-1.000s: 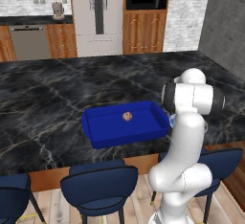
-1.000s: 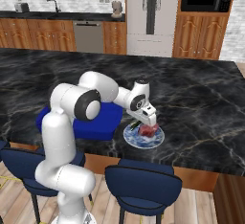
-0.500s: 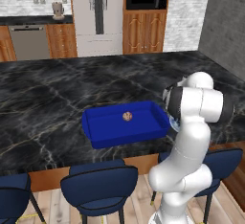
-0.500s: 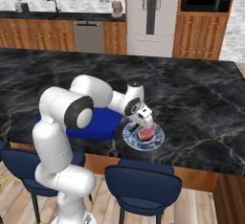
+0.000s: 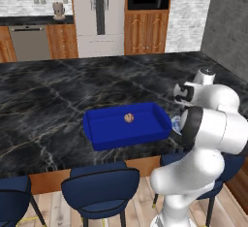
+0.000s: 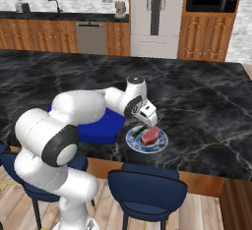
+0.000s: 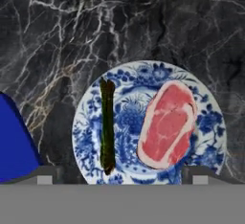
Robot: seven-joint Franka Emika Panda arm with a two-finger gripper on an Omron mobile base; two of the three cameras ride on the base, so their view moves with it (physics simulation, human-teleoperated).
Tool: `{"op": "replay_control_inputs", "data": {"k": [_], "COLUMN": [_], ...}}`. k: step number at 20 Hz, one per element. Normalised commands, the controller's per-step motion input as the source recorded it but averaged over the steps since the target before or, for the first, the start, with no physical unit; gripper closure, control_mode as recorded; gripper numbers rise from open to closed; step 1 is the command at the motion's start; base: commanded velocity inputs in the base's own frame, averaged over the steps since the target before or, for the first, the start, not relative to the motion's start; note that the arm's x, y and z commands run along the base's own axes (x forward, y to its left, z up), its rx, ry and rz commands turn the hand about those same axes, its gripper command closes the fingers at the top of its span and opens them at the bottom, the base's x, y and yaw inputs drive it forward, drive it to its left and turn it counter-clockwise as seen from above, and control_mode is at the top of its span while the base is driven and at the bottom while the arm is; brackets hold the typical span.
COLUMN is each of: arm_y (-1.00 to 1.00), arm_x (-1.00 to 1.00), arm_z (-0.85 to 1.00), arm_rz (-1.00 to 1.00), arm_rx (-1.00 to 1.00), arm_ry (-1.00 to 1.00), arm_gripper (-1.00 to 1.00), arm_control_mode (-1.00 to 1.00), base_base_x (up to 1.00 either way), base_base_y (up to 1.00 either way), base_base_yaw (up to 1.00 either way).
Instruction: Create a steak meal by picking up the steak and asparagus from the tray and placing them on the plate. Leave the peach on the tray.
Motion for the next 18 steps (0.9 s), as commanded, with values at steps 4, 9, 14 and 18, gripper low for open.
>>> {"op": "replay_control_inputs", "data": {"k": [4,9,14,18], "arm_y": [0.00,0.06,-0.08,-0.39], "arm_x": [-0.90,-0.98,-0.91,-0.65], "arm_z": [0.54,0.60,0.32,0.23], "arm_rz": [0.00,0.00,0.03,0.08], "arm_rx": [-0.02,-0.12,-0.16,-0.12], "arm_ry": [-0.25,-0.39,-0.32,-0.13], "arm_gripper": [-1.00,-1.00,-1.00,-1.00], "arm_control_mode": [-1.00,-1.00,-1.00,-1.00], "base_base_x": [0.00,0.00,0.00,0.00], "base_base_y": [0.00,0.00,0.00,0.00], "base_base_yaw": [0.00,0.00,0.00,0.00]}}
